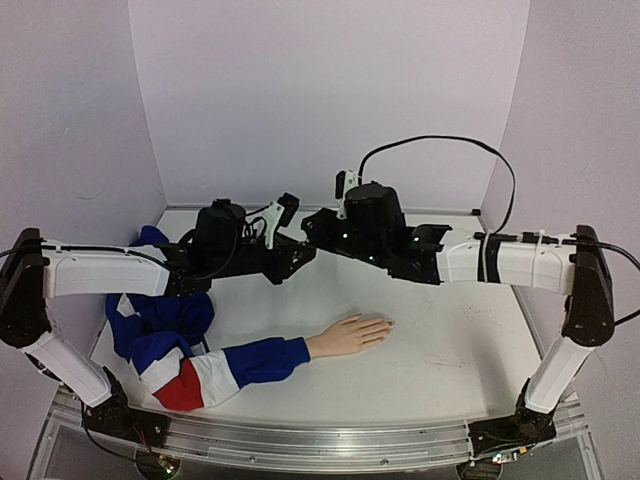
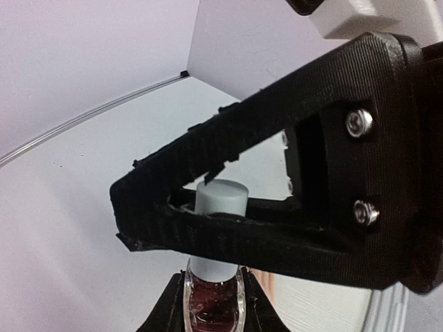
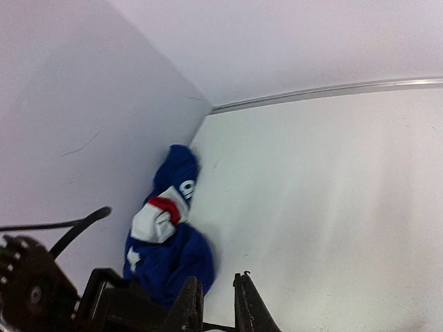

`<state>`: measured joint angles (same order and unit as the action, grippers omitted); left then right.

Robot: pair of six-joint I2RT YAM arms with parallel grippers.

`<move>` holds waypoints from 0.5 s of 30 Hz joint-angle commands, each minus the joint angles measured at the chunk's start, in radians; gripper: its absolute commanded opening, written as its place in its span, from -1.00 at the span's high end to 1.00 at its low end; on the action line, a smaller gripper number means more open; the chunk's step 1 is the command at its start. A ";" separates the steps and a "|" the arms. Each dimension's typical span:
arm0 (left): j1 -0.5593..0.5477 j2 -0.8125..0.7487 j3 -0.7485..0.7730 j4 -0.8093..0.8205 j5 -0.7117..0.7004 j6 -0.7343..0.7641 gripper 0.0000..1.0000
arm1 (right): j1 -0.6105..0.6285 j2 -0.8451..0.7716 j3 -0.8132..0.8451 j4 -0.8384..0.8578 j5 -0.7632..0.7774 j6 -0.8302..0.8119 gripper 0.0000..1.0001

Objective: Paint the nails

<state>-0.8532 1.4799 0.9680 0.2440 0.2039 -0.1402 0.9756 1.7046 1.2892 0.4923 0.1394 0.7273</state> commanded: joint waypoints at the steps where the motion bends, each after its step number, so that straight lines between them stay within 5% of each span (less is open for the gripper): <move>1: 0.000 0.062 0.078 0.352 -0.267 0.050 1.00 | 0.148 0.072 0.074 -0.191 0.178 0.198 1.00; 8: -0.027 0.020 -0.058 0.356 -0.262 0.012 1.00 | 0.153 0.016 0.079 -0.164 0.212 0.107 0.97; 11: -0.027 -0.021 -0.115 0.302 -0.236 -0.027 1.00 | 0.147 -0.059 0.046 -0.137 0.220 -0.010 0.33; 15: -0.025 -0.067 -0.107 0.100 -0.223 -0.060 1.00 | 0.098 -0.180 -0.021 -0.125 0.186 -0.127 -0.24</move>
<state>-0.8906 1.4982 0.8478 0.4042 0.0208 -0.1482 1.0916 1.6951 1.3041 0.3393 0.3855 0.7509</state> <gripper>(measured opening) 0.225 0.511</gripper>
